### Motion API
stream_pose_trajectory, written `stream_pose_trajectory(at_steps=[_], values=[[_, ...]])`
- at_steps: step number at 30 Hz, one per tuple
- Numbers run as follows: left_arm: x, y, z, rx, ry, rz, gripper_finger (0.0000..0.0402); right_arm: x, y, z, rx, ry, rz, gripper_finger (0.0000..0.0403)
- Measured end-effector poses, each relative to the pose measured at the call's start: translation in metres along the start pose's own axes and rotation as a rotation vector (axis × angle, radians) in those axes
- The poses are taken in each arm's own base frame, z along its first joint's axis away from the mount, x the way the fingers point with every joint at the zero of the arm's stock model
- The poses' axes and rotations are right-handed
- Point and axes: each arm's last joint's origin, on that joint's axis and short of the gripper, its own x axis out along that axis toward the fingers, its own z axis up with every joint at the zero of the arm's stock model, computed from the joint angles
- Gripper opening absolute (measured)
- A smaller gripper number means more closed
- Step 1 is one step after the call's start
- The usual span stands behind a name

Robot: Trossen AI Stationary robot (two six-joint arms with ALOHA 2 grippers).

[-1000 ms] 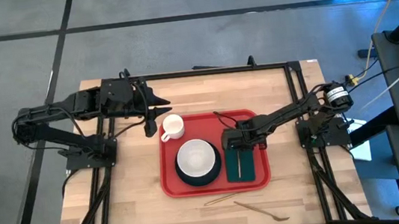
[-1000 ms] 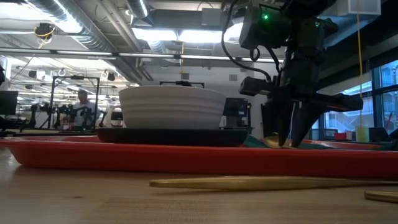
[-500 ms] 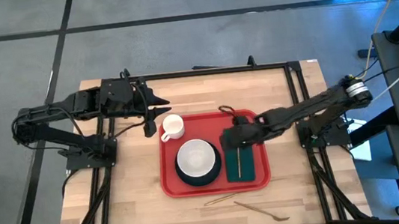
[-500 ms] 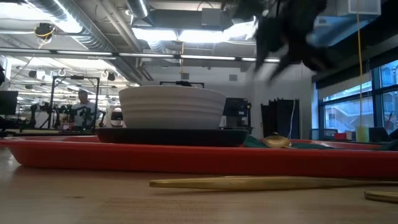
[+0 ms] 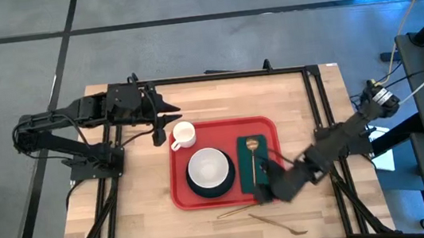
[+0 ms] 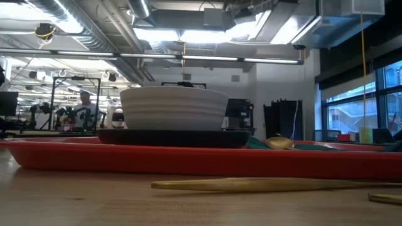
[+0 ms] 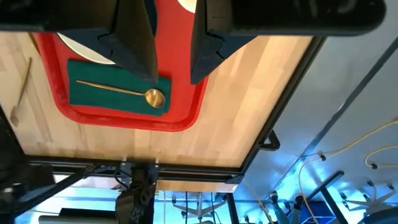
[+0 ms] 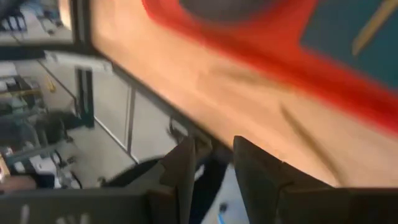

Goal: Set up tray
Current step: Put the gold fork to the right of the gold spoon on the green napkin on the red tray

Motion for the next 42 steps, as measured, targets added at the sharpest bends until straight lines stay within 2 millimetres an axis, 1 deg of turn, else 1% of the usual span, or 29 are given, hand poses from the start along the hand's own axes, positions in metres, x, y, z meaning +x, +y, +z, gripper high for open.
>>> stream_pose_trajectory(at_steps=[5,8,11,14,16,19,21,24,27,30,34,42], values=[[0.000,-0.001,0.000,0.002,0.000,-0.010,0.0088,0.003,-0.015,-0.044,0.031,0.107,-0.054,0.0112],[0.000,-0.001,0.000,-0.001,0.000,-0.009,0.0088,0.007,-0.027,-0.066,0.056,0.200,-0.134,0.0112],[0.000,-0.001,0.000,-0.001,0.000,-0.009,0.0088,0.011,-0.042,-0.081,0.039,0.253,-0.254,0.0112],[0.002,-0.002,0.000,0.003,0.006,-0.009,0.0088,0.016,-0.057,-0.089,-0.045,0.275,-0.369,0.0112],[0.003,-0.002,0.000,0.004,0.010,-0.008,0.0088,0.020,-0.064,-0.093,-0.101,0.287,-0.422,0.0112],[0.007,-0.002,-0.001,0.006,0.021,-0.008,0.0088,0.028,-0.071,-0.098,-0.204,0.307,-0.445,0.0112],[0.010,-0.003,-0.001,0.007,0.028,-0.008,0.0088,0.035,-0.076,-0.100,-0.266,0.336,-0.476,0.0112],[0.016,-0.004,-0.001,0.010,0.045,-0.013,0.0088,0.049,-0.085,-0.103,-0.405,0.372,-0.512,0.0112],[0.024,-0.006,-0.003,0.015,0.070,-0.015,0.0088,0.061,-0.091,-0.105,-0.487,0.384,-0.535,0.0112],[0.032,-0.007,-0.004,0.019,0.095,-0.015,0.0088,0.072,-0.097,-0.106,-0.516,0.385,-0.559,0.0112],[0.041,-0.009,-0.007,0.025,0.135,-0.030,0.0088,0.079,-0.100,-0.108,-0.519,0.385,-0.558,0.0112],[0.053,-0.012,-0.010,0.032,0.173,-0.028,0.0088,0.081,-0.100,-0.108,-0.579,0.403,-0.547,0.0112]])
